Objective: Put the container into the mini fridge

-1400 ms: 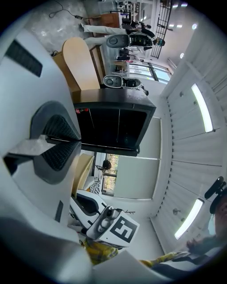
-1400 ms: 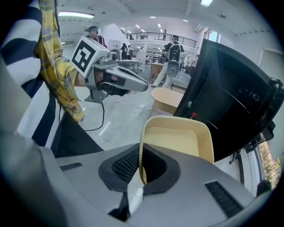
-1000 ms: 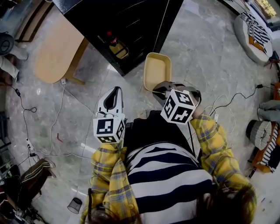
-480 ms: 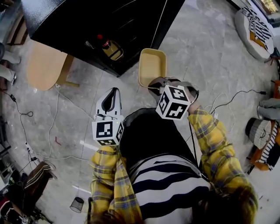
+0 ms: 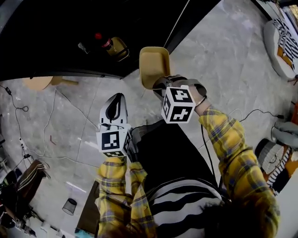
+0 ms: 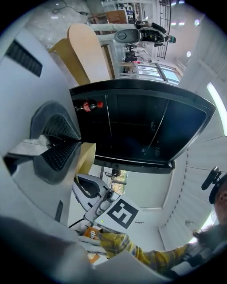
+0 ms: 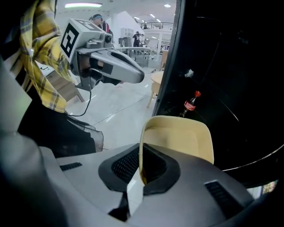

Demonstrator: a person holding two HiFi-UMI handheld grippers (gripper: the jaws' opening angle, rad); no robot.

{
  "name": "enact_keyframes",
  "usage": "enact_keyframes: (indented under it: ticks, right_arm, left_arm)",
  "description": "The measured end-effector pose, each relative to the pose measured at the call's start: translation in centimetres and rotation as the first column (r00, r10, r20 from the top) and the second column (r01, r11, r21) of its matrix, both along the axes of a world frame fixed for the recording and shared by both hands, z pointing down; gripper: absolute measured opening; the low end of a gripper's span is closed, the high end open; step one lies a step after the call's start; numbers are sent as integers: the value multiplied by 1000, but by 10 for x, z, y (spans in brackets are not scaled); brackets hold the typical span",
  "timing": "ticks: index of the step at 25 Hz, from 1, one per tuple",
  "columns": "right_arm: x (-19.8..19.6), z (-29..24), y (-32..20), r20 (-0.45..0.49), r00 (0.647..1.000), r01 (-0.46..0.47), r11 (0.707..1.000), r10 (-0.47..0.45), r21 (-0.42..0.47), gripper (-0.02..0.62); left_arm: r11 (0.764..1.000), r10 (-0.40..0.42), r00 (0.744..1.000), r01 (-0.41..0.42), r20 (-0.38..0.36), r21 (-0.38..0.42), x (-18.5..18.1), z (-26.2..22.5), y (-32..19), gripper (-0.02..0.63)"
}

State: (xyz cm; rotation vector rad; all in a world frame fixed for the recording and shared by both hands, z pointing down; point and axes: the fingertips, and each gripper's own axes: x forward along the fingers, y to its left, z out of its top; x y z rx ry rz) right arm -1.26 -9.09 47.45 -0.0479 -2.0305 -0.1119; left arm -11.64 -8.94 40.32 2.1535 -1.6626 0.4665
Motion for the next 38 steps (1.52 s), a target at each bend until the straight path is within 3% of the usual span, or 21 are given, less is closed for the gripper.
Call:
enact_keyframes:
  ticks: [8, 16, 25, 38]
  right_arm:
    - [-8, 36, -45, -15, 996, 83, 996, -83, 10, 31]
    - [-28, 65, -86, -13, 993, 115, 993, -115, 33, 31]
    - [-49, 90, -125, -18, 989, 145, 985, -144, 90, 31]
    - [-67, 105, -173, 22, 996, 85, 978, -91, 193, 31]
  left_arm:
    - [998, -60, 998, 60, 17, -13, 0, 35, -33, 20]
    - [997, -70, 997, 71, 42, -27, -1, 70, -58, 20]
    - [991, -136, 990, 136, 49, -3, -18, 92, -90, 20]
    - [973, -224, 974, 222, 38, 61, -23, 105, -120, 20]
